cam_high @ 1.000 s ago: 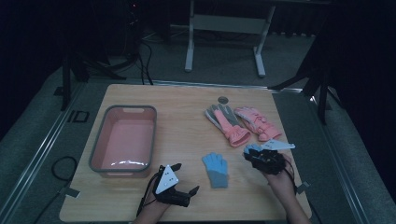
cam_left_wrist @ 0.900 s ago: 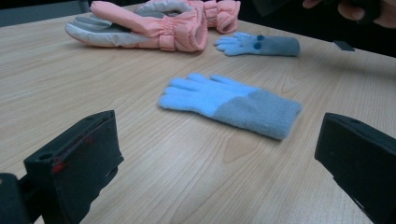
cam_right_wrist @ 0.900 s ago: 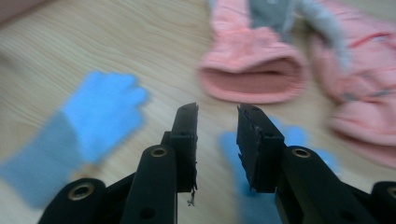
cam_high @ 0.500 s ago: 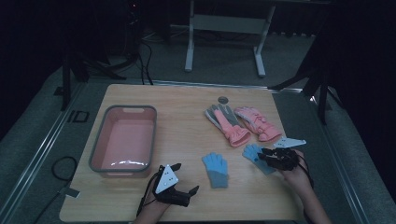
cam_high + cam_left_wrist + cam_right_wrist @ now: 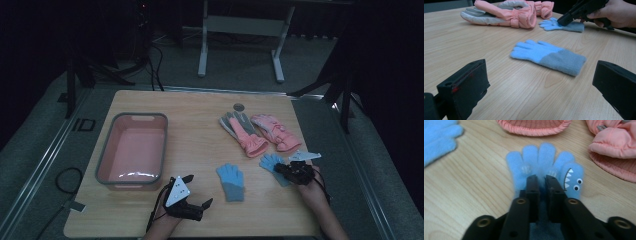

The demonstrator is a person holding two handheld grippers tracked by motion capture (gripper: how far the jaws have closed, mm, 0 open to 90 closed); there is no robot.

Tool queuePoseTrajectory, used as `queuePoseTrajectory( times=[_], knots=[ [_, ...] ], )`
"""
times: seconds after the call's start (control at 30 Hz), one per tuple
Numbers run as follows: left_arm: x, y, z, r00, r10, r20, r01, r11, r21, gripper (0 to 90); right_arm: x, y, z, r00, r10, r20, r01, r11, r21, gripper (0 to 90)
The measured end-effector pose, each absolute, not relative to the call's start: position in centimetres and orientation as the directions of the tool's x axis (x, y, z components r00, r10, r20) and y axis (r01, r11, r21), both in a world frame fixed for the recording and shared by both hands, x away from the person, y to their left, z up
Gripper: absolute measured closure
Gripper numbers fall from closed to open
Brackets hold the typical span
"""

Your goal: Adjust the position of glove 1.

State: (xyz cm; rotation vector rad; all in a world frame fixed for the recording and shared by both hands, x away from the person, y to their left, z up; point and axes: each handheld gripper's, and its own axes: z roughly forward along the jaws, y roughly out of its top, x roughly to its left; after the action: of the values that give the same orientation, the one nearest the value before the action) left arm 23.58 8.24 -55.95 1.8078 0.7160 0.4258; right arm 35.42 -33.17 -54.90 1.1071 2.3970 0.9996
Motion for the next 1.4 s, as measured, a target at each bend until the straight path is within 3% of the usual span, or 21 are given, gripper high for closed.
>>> queuePoseTrajectory(
  times=[0.33, 0.5, 0.7, 1.1, 1.4],
  knots=[
    [23.6, 8.2, -55.9, 0.756, 0.653, -0.049, 0.261, -0.232, 0.937, 0.2, 34.2, -31.5, -54.1, -0.56, 0.829, 0.011, 0.606, 0.4, 0.688, 86.9],
    [23.5, 8.1, -55.9, 0.756, 0.653, -0.041, 0.257, -0.238, 0.937, 0.2, 32.0, -30.1, -50.3, -0.448, 0.893, 0.05, 0.616, 0.267, 0.741, 87.0],
    [23.4, 8.1, -55.9, 0.755, 0.654, -0.038, 0.252, -0.235, 0.939, 0.2, 29.4, -28.9, -48.2, -0.3, 0.954, 0.014, 0.601, 0.177, 0.779, 87.0],
    [23.5, 8.1, -55.9, 0.758, 0.651, -0.036, 0.256, -0.246, 0.935, 0.2, 27.4, -28.2, -51.6, -0.175, 0.985, -0.001, 0.652, 0.117, 0.749, 86.9],
    [23.5, 8.1, -55.9, 0.759, 0.649, -0.039, 0.257, -0.244, 0.935, 0.2, 28.0, -27.9, -54.6, -0.16, 0.987, 0.025, 0.691, 0.094, 0.717, 84.7]
  ],
)
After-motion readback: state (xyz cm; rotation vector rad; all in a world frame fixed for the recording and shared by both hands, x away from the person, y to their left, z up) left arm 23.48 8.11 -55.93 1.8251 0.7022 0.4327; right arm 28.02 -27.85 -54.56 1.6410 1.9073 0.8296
